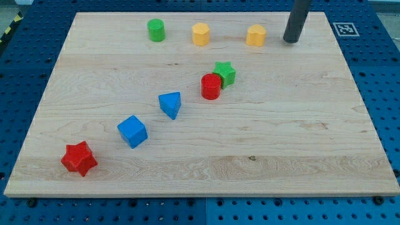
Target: Move the yellow hexagon right a bit
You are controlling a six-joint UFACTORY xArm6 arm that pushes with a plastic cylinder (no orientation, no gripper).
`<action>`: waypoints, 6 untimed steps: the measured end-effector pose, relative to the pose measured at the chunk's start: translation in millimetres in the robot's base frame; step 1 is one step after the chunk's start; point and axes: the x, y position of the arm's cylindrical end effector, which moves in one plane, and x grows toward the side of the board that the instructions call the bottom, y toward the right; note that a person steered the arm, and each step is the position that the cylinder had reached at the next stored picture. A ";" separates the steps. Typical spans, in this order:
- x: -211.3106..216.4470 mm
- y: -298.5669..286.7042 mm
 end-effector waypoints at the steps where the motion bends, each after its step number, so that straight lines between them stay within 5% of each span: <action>1: -1.0 -6.7; 6: 2.4 -63.0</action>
